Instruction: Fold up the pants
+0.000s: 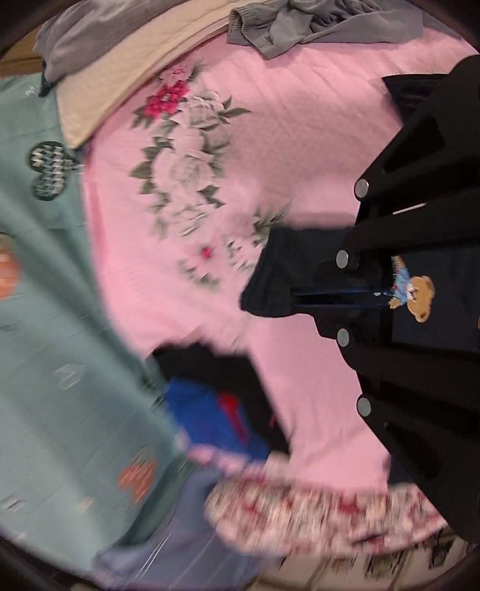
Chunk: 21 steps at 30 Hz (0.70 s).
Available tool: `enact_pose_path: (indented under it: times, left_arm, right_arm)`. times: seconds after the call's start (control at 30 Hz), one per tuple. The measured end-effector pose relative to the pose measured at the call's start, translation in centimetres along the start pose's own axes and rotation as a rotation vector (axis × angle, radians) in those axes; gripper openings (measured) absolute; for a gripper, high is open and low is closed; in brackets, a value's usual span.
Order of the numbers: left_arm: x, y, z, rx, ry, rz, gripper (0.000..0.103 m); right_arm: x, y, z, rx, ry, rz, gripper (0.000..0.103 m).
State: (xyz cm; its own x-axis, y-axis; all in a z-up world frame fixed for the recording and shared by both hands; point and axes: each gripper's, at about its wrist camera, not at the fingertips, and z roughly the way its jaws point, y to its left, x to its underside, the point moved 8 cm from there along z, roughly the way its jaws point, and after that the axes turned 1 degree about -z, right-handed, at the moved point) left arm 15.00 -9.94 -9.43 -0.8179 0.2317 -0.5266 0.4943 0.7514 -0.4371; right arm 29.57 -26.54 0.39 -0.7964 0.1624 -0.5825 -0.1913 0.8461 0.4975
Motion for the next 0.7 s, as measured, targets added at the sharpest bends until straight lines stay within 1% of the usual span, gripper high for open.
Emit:
enact_pose_path:
  times: [0.03,0.07,0.13,0.17,0.2,0.23,0.27,0.3,0.33,0.37,0.43,0.47,0.5,0.53,0.57,0.6,0.63,0.7]
  left_arm:
    - [0.5,-0.8,0.4,0.007,0.006,0.023,0.027]
    - [0.9,-1.3,0.7,0.009,0.016,0.036,0.027]
    - [2.0,-2.2,2.1,0.007,0.051,0.067,0.027]
    - [2.5,-2.5,2.8,0.005,0.072,0.081,0.027]
    - [2.6,-2.6,3.3,-0.005,0.075,0.086,0.027]
    - [2.4,-2.6,3.3,-0.010,0.064,0.086,0.027]
    - [2.2,-2.6,3.3,-0.005,0.059,0.073,0.027]
    - [2.1,-2.5,3.2,-0.001,0.054,0.057,0.027]
    - [1.9,-2.3,3.1,0.001,0.046,0.040,0.027]
    - [1.9,-2.1,3.1,0.002,0.042,0.025,0.027]
    - [1.9,-2.0,3.1,0.000,0.034,0.011,0.027]
    - [1.9,-2.0,3.0,-0.004,0.030,0.011,0.027]
    - [1.9,-2.1,3.0,-0.008,0.026,0.009,0.027]
    - [2.0,-2.2,3.0,-0.010,0.022,0.007,0.028]
    - [2.0,-2.2,3.0,-0.010,0.019,0.005,0.028]
    - [2.0,-2.3,2.9,-0.012,0.015,0.006,0.029]
    - [2.1,-2.4,2.9,-0.017,0.012,0.010,0.032]
    - [2.3,-2.5,2.7,-0.025,0.008,0.020,0.034]
  right_arm:
    - [-0.5,-0.1,-1.9,-0.034,-0.046,0.010,0.000]
    - [0.5,-1.5,-5.1,-0.081,-0.109,0.032,0.000]
    - [3.1,-5.5,-8.9,-0.127,-0.177,0.107,0.000]
    - [5.2,-8.2,-10.0,-0.120,-0.181,0.161,0.000]
    - [7.4,-10.7,-10.1,-0.080,-0.158,0.204,0.000]
    - [8.8,-11.8,-10.0,-0.053,-0.141,0.215,0.000]
    - [10.4,-12.7,-9.3,-0.024,-0.109,0.210,0.007]
    - [11.1,-12.7,-8.5,-0.014,-0.084,0.196,0.014]
    - [11.4,-12.1,-7.8,-0.010,-0.055,0.175,0.042]
    - [11.1,-11.0,-6.6,-0.015,-0.028,0.153,0.058]
    - [10.3,-8.2,-5.2,-0.044,-0.006,0.125,0.058]
    - [9.4,-6.0,-4.1,-0.050,0.007,0.081,0.060]
    - [8.6,-4.2,-3.4,-0.037,0.015,0.034,0.061]
    - [7.6,-2.1,-2.2,-0.009,0.024,-0.023,0.065]
    - [7.0,-1.0,-0.9,0.024,0.038,-0.076,0.067]
    - [6.4,-0.2,0.8,0.079,0.065,-0.130,0.067]
    - [5.7,0.4,3.4,0.173,0.119,-0.180,0.067]
    - [5.7,0.1,6.9,0.257,0.215,-0.232,0.067]
